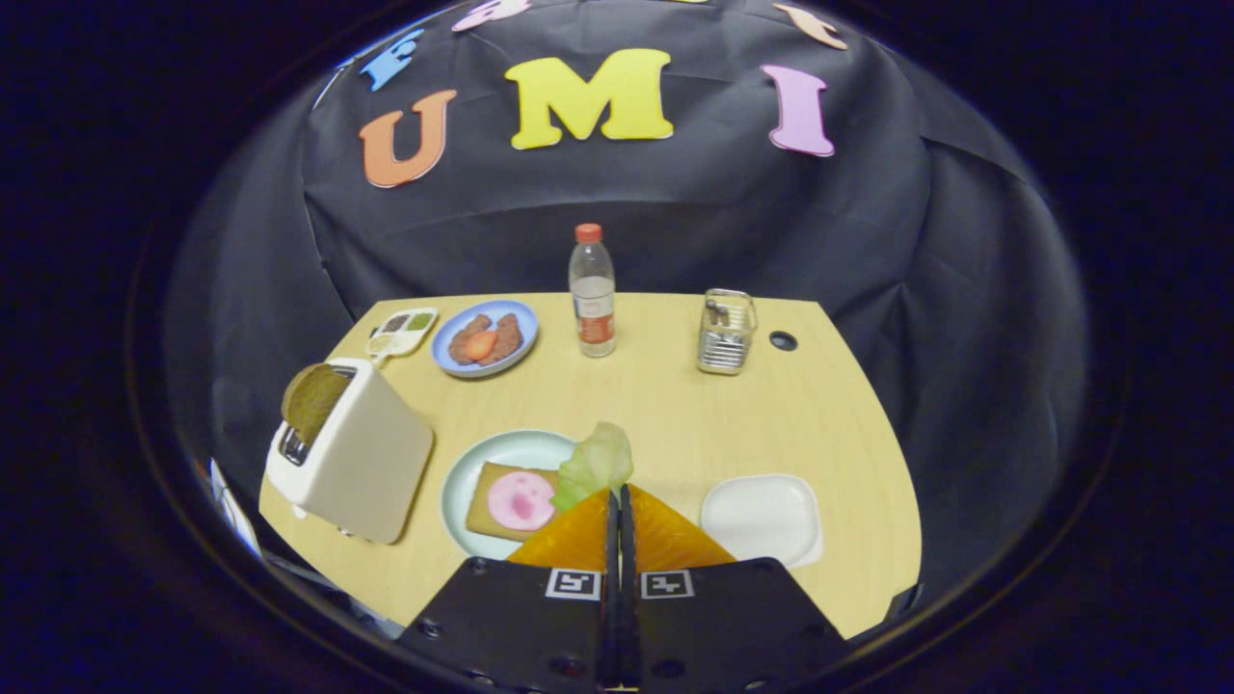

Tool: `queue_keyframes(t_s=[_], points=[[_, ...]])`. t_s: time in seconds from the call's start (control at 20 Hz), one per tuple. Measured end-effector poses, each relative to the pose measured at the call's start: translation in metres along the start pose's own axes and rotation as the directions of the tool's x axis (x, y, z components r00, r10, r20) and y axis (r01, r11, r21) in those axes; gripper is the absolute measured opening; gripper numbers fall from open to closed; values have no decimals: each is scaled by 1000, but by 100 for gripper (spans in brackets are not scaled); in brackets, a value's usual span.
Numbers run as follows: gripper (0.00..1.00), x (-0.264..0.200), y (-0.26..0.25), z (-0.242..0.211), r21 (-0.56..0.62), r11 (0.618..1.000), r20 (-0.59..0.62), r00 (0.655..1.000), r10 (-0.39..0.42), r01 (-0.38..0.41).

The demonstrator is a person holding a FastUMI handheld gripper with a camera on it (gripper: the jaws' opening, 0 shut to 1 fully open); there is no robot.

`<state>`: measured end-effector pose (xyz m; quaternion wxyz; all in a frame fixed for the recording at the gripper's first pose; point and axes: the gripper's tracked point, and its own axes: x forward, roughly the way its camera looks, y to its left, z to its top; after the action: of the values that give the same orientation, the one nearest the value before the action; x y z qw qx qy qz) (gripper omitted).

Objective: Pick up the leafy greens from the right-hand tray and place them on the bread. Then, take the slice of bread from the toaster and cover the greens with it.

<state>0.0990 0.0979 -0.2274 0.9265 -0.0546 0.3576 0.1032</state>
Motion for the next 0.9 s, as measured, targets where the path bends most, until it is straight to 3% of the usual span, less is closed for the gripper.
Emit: queue_keyframes(t_s=[0.45,0.6,0.9], points=[[1,25,138,-20,-58,989,-70,989,133,-137],[1,59,139,-26,-60,992,-120,988,99,-107],[1,125,88,-39,-4,1000,-211,978,-2,1]])
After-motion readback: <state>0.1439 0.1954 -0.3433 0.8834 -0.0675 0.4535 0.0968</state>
